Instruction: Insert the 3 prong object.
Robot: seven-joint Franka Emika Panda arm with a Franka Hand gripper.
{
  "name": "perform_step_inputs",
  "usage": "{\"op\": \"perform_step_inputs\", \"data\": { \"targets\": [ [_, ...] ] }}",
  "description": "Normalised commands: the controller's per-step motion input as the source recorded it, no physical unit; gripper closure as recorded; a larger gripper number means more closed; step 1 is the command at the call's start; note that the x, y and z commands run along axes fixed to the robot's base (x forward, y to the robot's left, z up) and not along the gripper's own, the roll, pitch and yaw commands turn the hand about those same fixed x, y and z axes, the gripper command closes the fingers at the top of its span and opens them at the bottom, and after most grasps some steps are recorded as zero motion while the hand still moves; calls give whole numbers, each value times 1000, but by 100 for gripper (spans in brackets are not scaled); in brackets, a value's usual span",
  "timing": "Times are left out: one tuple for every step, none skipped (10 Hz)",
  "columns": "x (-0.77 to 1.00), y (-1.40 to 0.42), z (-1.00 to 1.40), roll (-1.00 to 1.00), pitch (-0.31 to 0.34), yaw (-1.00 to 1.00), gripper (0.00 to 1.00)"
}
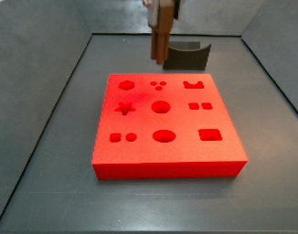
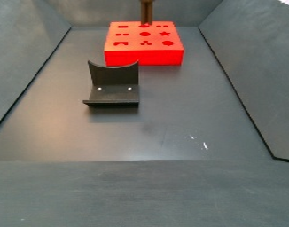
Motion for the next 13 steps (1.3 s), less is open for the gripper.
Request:
{"op": "perform_step_inputs", "data": {
  "targets": [
    [280, 123, -460, -116, 96, 0, 100],
    [160, 60, -357, -99, 83, 0, 100],
    [0, 23, -329, -60, 47, 0, 100],
    [0, 9, -357, -13, 36, 0, 100],
    [-86, 0, -363, 0, 43, -6, 100],
    [-77, 0, -337, 0, 39, 0, 100],
    [-86, 0, -317, 0, 24, 0, 100],
    [-77, -3, -317, 0, 24, 0, 100],
    [-83, -11, -303, 0, 21, 0, 100],
    [-49, -34, -320, 10, 26, 0, 100],
    [57, -40, -297, 114, 53, 0, 100],
    [280, -23, -246, 187, 93, 46, 100],
    [337, 0, -206, 187, 100, 83, 100]
  ]
}}
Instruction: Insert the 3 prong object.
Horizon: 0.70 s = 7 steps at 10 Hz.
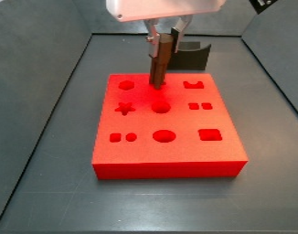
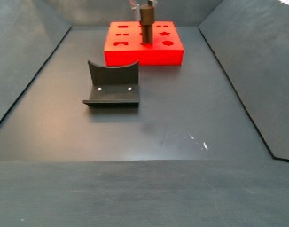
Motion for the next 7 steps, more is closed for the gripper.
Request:
{"op": "perform_step_inputs", "data": {
  "targets": [
    [294, 0, -203, 194, 87, 89, 100],
    [97, 0, -186, 164, 71, 14, 100],
    [0, 0, -214, 134, 31, 0, 100],
    [0, -3, -309, 201, 23, 0, 100],
    [0, -109, -457, 257, 71, 0, 100],
    [0, -86, -609, 269, 61, -17, 100],
    [0, -83, -643, 273, 67, 0, 100]
  ]
}}
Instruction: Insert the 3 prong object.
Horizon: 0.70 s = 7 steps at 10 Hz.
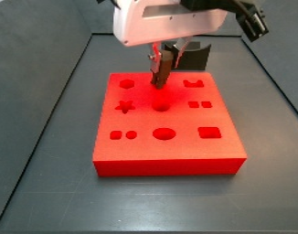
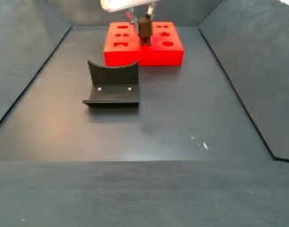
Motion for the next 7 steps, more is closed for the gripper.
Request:
{"op": "perform_step_inputs", "data": {
  "targets": [
    [23, -86, -620, 233, 83, 0, 100],
    [26, -114, -606, 199, 94, 0, 100],
    [74, -160, -620, 171, 143, -14, 100],
    [49, -154, -660, 166, 150, -17, 100],
    [31, -129, -683, 177, 129, -23, 100],
    [0, -100, -706, 173, 106, -6, 100],
    [0, -86, -737, 171, 76, -9, 100]
  ]
}}
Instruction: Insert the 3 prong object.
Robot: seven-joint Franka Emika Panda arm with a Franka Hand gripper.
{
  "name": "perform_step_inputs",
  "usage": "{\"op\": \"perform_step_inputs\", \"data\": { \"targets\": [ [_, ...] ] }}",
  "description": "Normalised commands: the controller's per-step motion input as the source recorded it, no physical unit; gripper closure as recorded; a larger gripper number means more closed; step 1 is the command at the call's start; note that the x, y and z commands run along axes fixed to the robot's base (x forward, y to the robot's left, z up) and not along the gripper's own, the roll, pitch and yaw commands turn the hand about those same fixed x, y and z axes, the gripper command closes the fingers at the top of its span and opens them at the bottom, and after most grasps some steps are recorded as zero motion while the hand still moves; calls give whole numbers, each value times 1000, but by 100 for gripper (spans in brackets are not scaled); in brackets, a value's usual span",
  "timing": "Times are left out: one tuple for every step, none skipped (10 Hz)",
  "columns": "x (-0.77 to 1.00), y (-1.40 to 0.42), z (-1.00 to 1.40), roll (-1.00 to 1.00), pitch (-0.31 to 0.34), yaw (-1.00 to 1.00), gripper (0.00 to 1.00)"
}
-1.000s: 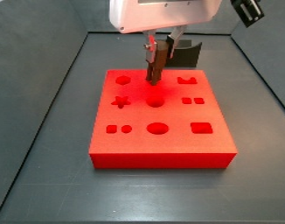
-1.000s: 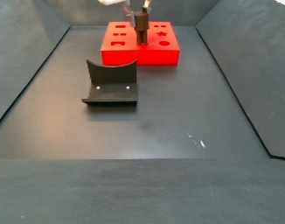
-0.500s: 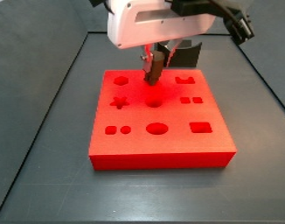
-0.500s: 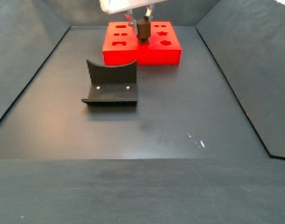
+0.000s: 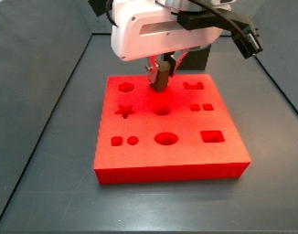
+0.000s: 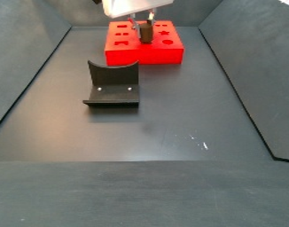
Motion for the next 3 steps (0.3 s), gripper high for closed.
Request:
{"op": "perform_step_inputs", "data": {
  "targets": [
    [14, -66, -449, 150, 84, 0, 100],
    [0, -57, 0, 41, 0, 0, 100],
    [0, 0, 0, 0, 0, 0, 100]
  ]
}}
